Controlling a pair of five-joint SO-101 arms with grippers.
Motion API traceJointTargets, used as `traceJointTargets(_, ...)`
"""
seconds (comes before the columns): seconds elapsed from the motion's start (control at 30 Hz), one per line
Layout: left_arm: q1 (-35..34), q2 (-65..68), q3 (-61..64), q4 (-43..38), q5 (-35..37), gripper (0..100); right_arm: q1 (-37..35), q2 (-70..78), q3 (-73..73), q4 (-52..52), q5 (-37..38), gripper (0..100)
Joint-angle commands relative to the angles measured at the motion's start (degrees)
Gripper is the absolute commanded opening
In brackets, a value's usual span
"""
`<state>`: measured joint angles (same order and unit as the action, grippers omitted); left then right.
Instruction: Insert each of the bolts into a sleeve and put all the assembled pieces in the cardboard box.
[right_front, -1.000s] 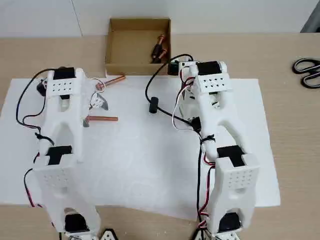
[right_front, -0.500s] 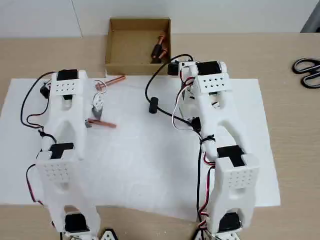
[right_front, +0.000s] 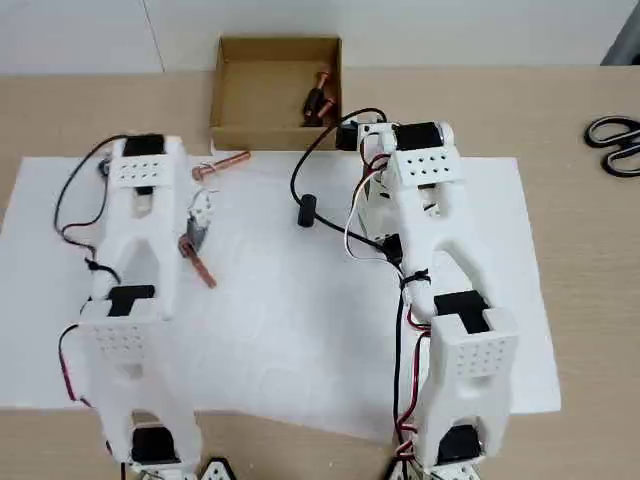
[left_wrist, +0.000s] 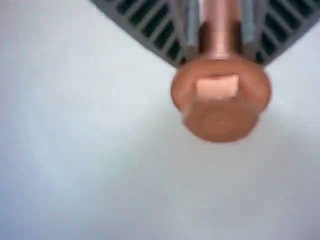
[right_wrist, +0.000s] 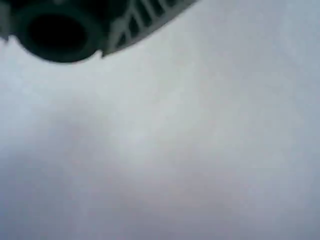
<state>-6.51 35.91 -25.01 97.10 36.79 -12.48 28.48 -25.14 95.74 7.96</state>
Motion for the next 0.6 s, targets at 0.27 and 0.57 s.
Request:
traceJointTargets(0.27,2.5,-12.3,-3.7,3.4,-15.1,1,0.4,-4.4,-0.3,0.6,-0.5,0.4)
traceJointTargets(0.57,2.5,-35.3,3.2,3.3,-17.8,1,0.5,-10.2,-0.3,0.7,-3.9,0.4)
